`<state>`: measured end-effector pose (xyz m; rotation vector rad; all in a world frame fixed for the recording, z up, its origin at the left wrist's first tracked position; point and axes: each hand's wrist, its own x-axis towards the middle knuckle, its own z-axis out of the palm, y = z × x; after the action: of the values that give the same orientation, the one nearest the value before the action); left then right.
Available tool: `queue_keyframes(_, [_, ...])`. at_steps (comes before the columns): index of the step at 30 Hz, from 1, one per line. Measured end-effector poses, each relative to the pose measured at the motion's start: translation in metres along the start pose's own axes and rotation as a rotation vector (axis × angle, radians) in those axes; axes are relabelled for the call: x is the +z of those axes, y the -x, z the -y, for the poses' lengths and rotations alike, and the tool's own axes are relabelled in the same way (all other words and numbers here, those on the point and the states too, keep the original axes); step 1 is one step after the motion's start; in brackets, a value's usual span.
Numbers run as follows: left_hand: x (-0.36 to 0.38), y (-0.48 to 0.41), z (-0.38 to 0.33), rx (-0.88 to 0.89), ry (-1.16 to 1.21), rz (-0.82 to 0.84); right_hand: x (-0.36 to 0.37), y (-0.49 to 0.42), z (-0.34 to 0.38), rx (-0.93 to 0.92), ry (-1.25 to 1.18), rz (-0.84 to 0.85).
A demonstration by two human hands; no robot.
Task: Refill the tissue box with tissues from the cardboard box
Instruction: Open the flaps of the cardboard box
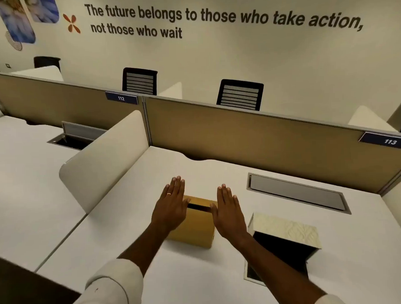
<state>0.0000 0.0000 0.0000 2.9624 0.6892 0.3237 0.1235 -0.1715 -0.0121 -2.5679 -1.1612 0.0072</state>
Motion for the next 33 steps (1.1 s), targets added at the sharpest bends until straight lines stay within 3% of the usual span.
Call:
queue_keyframes(10, [0.039, 0.031, 0.024, -0.201, 0.139, 0.132, 0.045, 0.034, 0.004, 0.17, -0.107, 0.175])
queue_keyframes(16, [0.049, 0.038, 0.039, -0.073, 0.311, 0.306, 0.052, 0.036, 0.019, 0.2, -0.306, 0.175])
queue_keyframes(21, [0.06, 0.044, 0.047, -0.12, 0.326, 0.264, 0.057, 0.039, 0.026, 0.235, -0.468, 0.088])
queue_keyframes(25, [0.06, 0.049, 0.057, -0.218, 0.559, 0.241, 0.059, 0.039, 0.024, 0.241, -0.462, 0.001])
queue_keyframes(30, [0.057, 0.063, 0.07, -0.266, 0.822, 0.043, 0.061, 0.05, 0.02, 0.179, -0.428, -0.101])
queue_keyframes(33, [0.059, 0.078, 0.075, -0.207, 0.981, -0.041, 0.061, 0.061, 0.023, 0.129, -0.422, -0.172])
